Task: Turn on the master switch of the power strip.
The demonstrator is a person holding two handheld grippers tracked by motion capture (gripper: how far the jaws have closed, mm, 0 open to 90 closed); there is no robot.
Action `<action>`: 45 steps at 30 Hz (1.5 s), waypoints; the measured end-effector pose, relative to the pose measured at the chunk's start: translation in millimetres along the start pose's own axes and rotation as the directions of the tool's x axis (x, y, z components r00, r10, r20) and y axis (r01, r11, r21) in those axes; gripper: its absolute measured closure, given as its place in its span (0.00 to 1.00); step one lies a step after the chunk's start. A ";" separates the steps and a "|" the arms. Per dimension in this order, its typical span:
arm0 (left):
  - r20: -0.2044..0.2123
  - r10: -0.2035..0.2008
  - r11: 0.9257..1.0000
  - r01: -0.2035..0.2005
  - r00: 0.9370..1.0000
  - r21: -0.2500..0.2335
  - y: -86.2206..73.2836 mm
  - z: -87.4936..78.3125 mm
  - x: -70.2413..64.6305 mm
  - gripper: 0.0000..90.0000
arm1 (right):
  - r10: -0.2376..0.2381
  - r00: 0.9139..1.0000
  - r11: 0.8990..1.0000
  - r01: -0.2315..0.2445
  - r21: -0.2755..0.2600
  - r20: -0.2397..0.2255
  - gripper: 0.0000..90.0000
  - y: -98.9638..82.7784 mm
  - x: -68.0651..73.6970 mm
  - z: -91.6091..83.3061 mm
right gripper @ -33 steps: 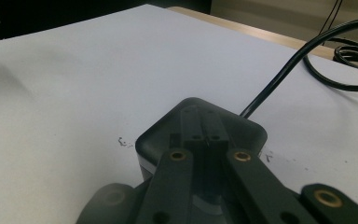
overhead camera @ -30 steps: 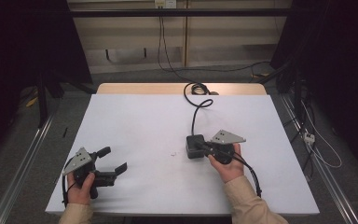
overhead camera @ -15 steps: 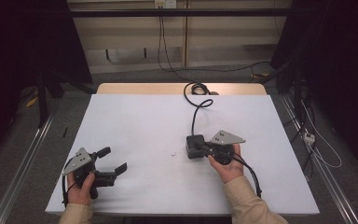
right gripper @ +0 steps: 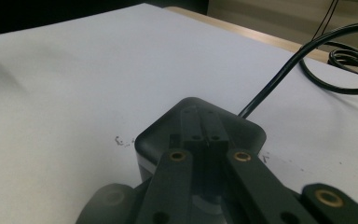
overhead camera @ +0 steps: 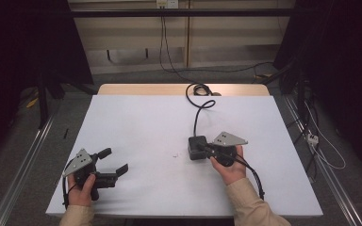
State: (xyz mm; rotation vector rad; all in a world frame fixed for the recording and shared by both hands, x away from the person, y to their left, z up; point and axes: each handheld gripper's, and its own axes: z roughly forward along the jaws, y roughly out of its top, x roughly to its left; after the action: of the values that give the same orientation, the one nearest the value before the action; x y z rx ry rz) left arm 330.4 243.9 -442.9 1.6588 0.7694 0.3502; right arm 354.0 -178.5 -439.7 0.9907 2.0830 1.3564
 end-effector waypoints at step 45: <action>0.032 0.005 1.000 -0.005 0.999 -0.002 3.3 9.1 -3.4 0.04 | 0.097 0.994 0.994 -0.099 -0.054 -0.049 0.20 -4.9 -9.3 -32.3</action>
State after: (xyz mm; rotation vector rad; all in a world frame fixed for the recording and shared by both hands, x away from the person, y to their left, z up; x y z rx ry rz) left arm 334.4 234.7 -441.3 1.6614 0.7409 0.3265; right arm 335.5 -205.6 -431.1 1.0595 2.0414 1.4921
